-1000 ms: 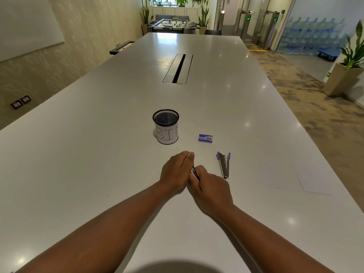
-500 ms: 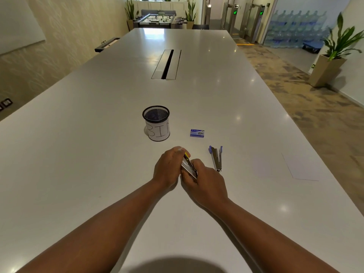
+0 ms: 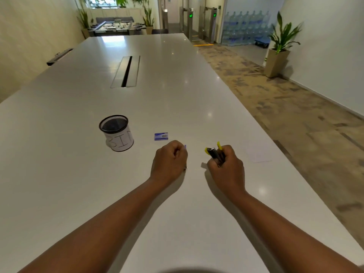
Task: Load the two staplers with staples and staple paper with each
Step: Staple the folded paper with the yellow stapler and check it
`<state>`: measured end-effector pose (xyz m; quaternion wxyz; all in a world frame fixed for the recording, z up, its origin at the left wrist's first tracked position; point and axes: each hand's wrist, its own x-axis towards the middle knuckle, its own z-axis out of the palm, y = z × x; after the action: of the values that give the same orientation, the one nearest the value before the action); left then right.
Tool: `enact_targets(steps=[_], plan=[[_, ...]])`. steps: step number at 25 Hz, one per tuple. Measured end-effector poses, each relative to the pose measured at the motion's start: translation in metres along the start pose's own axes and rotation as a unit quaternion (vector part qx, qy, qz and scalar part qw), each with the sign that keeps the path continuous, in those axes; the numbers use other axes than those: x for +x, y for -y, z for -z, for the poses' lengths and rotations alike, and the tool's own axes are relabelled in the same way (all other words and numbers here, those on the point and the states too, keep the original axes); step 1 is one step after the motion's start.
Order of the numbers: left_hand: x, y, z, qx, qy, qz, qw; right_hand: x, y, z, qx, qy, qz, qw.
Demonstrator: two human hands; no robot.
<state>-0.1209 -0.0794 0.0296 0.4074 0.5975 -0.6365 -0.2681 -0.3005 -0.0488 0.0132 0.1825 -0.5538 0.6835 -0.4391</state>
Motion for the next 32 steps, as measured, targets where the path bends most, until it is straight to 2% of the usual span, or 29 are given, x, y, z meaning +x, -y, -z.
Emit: enact_targets(steps=[3, 5, 8, 14, 18, 24, 27, 32], plan=[[0.012, -0.020, -0.030, 0.044, 0.113, -0.042, 0.992, 0.016, -0.026, 0.025, -0.050, -0.022, -0.036, 0.998], [0.022, -0.025, -0.051, 0.101, 0.205, -0.067, 0.971, 0.022, -0.041, 0.036, -0.044, -0.030, -0.059, 0.997], [0.035, -0.033, -0.076, 0.168, 0.276, -0.076, 0.943, 0.026, -0.058, 0.047, -0.022, -0.017, -0.089, 0.996], [0.061, -0.039, -0.102, 0.276, 0.280, -0.083, 0.915, 0.034, -0.067, 0.056, 0.028, 0.038, -0.125, 0.991], [0.072, -0.038, -0.105, 0.294, 0.307, -0.086, 0.901, 0.035, -0.067, 0.057, 0.051, 0.038, -0.133, 0.989], [0.061, -0.036, -0.099, 0.185, 0.270, -0.077, 0.942, 0.040, -0.063, 0.056, 0.092, 0.068, -0.156, 0.981], [0.053, -0.039, -0.083, 0.063, 0.255, -0.032, 0.964, 0.043, -0.055, 0.052, 0.175, 0.080, -0.165, 0.967], [0.043, -0.040, -0.046, -0.111, 0.187, 0.057, 0.974, 0.040, -0.030, 0.037, 0.289, 0.096, -0.177, 0.936]])
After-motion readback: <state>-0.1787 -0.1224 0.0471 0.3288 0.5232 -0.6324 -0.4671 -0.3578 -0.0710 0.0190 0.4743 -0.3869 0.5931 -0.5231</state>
